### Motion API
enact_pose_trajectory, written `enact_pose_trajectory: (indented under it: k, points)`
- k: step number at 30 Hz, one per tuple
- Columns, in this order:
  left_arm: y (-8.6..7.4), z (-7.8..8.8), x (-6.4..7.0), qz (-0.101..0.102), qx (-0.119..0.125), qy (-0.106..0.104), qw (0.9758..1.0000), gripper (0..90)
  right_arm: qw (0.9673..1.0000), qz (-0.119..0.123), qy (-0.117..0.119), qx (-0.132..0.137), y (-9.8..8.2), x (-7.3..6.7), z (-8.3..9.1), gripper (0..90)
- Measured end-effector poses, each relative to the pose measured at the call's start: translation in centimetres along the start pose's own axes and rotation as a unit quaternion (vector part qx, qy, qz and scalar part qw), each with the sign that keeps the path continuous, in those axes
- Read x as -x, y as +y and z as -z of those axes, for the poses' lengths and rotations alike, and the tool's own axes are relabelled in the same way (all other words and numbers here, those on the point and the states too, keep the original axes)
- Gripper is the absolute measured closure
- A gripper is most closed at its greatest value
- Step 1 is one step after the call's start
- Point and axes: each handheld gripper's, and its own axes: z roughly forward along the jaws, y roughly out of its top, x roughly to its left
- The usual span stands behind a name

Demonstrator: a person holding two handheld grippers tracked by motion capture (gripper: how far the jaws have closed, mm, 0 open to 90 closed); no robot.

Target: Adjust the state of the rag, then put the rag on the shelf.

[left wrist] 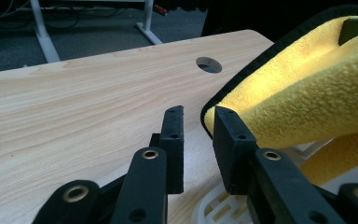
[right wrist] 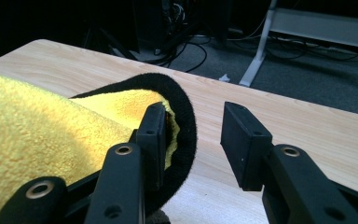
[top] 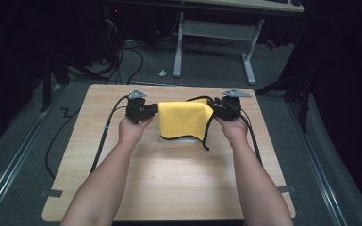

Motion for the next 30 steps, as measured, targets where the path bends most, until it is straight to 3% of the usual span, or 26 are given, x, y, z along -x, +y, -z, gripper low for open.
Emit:
enact_pose_trajectory:
  k: [16, 19, 21, 28, 30]
  points:
    - [0.8, 3.8, 0.5, -0.025, 0.024, 0.038, 0.9987, 70.3, 0.9993, 0.019, -0.030, 0.014, 0.2, 0.0, 2.3, 56.9]
    - [0.6, 4.6, 0.6, -0.024, 0.027, 0.045, 0.9983, 68.8, 0.9991, 0.020, -0.034, 0.016, 0.0, 0.0, 2.9, 54.5]
    - [0.5, 5.4, 0.8, -0.010, 0.032, 0.047, 0.9983, 68.1, 0.9993, 0.014, -0.029, 0.020, -0.3, 0.1, 3.4, 53.3]
    - [-0.8, 7.5, 2.0, -0.022, 0.044, 0.053, 0.9974, 64.7, 0.9985, 0.025, -0.040, 0.027, -1.2, -0.7, 5.5, 50.8]
    - [-1.2, 8.0, 2.2, -0.021, 0.047, 0.051, 0.9974, 64.3, 0.9975, 0.031, -0.047, 0.041, -1.7, -1.0, 6.4, 50.7]
